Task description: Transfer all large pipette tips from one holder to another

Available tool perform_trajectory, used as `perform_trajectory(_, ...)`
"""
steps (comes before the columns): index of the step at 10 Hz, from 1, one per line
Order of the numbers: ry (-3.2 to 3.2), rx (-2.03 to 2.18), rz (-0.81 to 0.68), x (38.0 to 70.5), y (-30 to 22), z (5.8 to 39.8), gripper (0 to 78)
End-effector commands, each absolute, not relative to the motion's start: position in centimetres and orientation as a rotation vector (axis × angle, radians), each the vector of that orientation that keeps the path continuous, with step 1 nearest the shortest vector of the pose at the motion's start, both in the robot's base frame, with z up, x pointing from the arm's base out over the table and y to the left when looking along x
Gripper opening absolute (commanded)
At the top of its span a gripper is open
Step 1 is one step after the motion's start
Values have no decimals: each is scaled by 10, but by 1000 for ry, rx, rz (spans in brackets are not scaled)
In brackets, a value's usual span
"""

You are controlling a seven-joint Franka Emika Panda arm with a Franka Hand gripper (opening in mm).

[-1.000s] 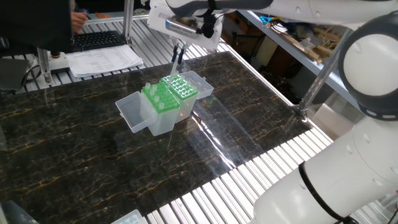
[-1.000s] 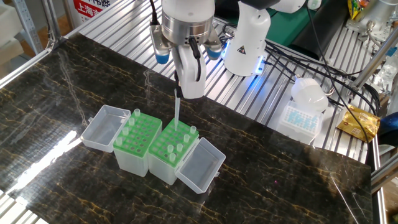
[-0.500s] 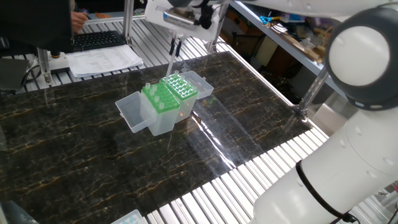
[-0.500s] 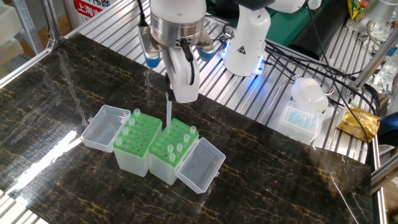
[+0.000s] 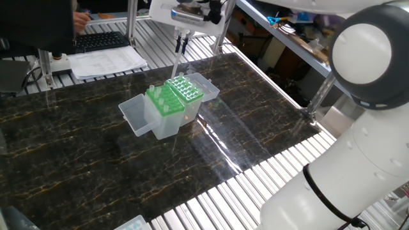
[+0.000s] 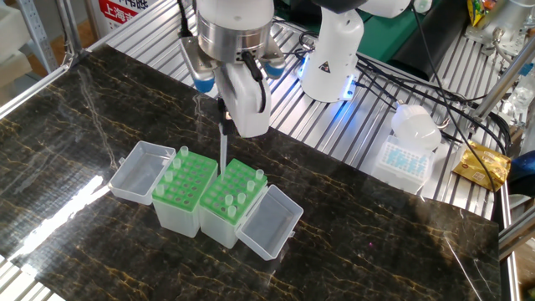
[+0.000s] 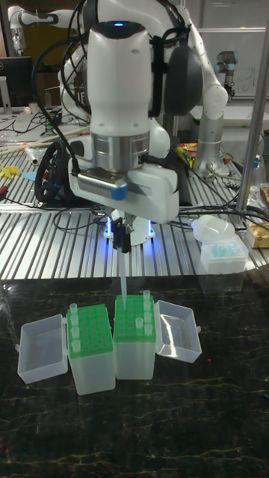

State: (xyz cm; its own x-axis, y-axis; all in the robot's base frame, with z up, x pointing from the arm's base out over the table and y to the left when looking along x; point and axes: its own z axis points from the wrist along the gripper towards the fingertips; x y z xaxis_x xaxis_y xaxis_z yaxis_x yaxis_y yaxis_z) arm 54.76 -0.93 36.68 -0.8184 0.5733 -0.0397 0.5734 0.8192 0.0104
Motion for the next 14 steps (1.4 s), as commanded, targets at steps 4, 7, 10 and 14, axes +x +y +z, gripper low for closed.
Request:
perform_trajectory(4,3043,648,-2,557,-39,371,11)
perform_trajectory(7,3049,566,-6,554,-47,375,11)
perform_trajectory(10,3059,482,-9,549,-53,380,11)
perform_trajectory(14,3063,350,-27,547,-70,384,11)
